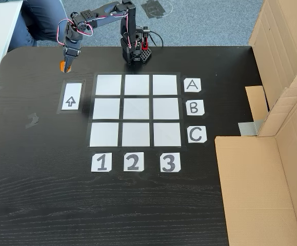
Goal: Pick up the round, orange token and place it in the grid on square A1.
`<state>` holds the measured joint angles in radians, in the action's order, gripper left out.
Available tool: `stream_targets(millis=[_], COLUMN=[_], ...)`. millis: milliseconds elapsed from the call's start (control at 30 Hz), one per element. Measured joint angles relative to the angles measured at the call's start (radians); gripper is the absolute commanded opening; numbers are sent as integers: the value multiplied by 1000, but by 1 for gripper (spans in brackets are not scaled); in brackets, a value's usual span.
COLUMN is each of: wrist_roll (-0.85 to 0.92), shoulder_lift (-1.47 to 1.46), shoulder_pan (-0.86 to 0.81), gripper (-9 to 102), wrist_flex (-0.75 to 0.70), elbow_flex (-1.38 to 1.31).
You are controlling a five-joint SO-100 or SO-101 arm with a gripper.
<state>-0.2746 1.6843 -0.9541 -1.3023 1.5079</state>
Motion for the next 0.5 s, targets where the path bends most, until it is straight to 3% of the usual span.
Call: stream_targets(millis=[500], wrist_roll=[11], shoulder_lift=[428], shoulder_pan=[18], gripper=[11], wrist_flex=[-235], elbow_flex=[52])
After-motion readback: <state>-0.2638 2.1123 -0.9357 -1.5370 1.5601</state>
